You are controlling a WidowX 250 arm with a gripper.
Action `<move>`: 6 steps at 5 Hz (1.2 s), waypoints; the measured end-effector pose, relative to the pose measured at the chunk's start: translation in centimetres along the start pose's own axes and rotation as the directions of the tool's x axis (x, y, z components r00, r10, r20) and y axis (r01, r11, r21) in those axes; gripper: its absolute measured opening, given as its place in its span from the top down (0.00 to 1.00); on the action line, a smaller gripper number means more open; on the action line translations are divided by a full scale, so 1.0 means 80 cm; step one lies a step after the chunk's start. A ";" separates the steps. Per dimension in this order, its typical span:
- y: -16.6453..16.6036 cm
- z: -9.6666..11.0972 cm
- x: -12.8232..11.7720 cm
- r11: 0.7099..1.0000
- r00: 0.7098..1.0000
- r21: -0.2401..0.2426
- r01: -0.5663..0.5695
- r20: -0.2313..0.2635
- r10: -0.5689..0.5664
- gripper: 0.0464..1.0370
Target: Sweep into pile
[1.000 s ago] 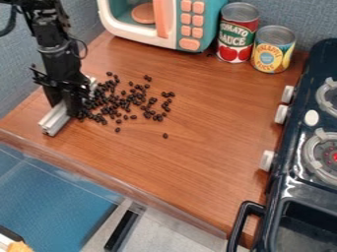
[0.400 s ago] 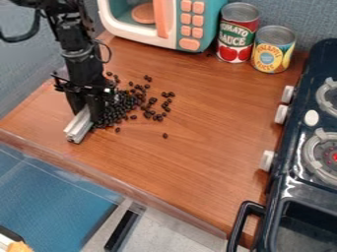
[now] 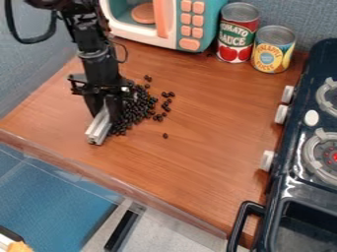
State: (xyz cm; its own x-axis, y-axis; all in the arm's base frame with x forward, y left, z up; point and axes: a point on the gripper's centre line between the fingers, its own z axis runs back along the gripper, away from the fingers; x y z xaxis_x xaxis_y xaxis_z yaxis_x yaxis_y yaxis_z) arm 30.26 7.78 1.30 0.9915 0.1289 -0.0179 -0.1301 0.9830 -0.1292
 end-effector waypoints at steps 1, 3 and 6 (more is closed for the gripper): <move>-0.012 -0.002 0.000 1.000 1.000 -0.016 -0.015 0.000 0.015 0.67; -0.063 -0.007 -0.002 0.997 1.000 -0.072 -0.011 -0.012 0.010 0.67; -0.092 -0.002 0.001 0.993 1.000 -0.116 -0.017 -0.022 0.015 0.67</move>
State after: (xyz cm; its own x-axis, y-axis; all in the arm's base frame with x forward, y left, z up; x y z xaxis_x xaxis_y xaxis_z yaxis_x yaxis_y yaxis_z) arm 31.26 0.54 2.05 0.9892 0.1405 -0.0418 -0.1465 0.9588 -0.2434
